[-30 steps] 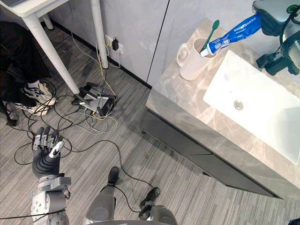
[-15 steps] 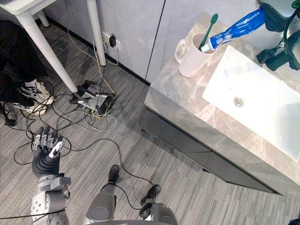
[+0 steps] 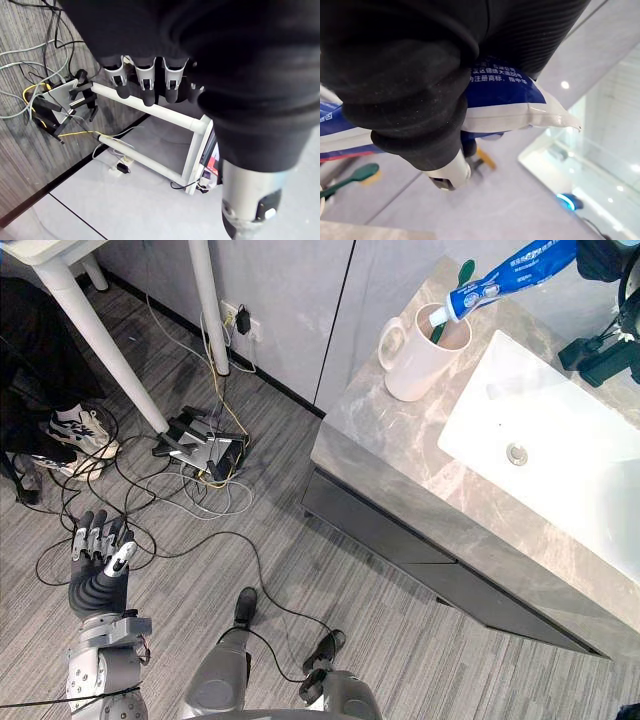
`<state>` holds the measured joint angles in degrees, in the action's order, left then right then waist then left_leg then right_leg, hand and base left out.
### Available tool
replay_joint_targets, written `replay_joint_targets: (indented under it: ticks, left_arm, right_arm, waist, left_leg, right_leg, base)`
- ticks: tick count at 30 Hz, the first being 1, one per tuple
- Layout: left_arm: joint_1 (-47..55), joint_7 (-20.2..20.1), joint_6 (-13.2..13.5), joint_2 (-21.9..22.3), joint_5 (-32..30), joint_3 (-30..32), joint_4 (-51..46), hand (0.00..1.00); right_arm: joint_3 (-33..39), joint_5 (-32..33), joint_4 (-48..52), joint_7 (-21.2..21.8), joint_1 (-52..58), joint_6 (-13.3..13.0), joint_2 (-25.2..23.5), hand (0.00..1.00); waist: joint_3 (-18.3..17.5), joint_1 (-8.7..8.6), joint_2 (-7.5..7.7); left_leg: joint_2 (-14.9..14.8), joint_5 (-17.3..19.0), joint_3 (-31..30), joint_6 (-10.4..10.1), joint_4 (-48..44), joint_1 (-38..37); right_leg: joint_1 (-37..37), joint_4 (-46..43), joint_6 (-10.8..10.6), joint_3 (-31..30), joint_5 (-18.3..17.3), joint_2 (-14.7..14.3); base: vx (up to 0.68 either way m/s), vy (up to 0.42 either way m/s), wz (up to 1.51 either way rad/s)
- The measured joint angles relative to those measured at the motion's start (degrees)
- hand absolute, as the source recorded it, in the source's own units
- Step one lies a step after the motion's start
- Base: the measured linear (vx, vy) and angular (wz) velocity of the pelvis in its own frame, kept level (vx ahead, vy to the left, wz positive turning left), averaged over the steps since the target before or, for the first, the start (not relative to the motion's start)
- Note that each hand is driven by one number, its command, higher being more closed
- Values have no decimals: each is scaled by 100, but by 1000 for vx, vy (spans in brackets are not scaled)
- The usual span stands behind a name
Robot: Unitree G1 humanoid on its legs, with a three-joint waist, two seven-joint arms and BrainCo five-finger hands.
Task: Organize washtable
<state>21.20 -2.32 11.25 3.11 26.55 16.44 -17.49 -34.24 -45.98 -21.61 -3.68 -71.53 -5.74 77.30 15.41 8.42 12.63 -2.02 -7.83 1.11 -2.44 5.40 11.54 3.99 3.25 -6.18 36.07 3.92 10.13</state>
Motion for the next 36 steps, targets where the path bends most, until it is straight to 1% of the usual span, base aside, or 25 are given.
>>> replay_joint_targets:
  ticks: [11,17,24,36]
  left_arm:
    - [0,0,0,2,0,5,0,0]
    - [0,1,0,4,0,4,0,0]
    - [0,2,2,5,0,6,0,0]
    - [-1,2,31,10,3,9,-1,0]
  right_arm:
    - [0,1,-22,0,0,9,0,100]
    - [0,43,-70,0,0,9,0,100]
    - [0,44,-143,1,-55,10,-2,100]
    - [-10,50,-155,0,-212,13,-3,100]
  waist:
    - [36,-22,-51]
    - [81,-21,-104]
    - [211,-23,-105]
    - [244,-9,-101]
  left_leg:
    - [-2,0,18,0,0,-1]
    - [-4,0,28,0,0,0]
    - [-6,0,34,0,0,8]
    - [-3,0,9,0,0,44]
  right_leg:
    - [10,0,0,-5,0,1]
    - [17,0,0,-12,0,0]
    - [28,0,1,-12,2,0]
    - [40,3,1,-1,1,-2]
  base:
    - [0,0,0]
    - [0,0,0]
    - [0,0,0]
    - [0,0,0]
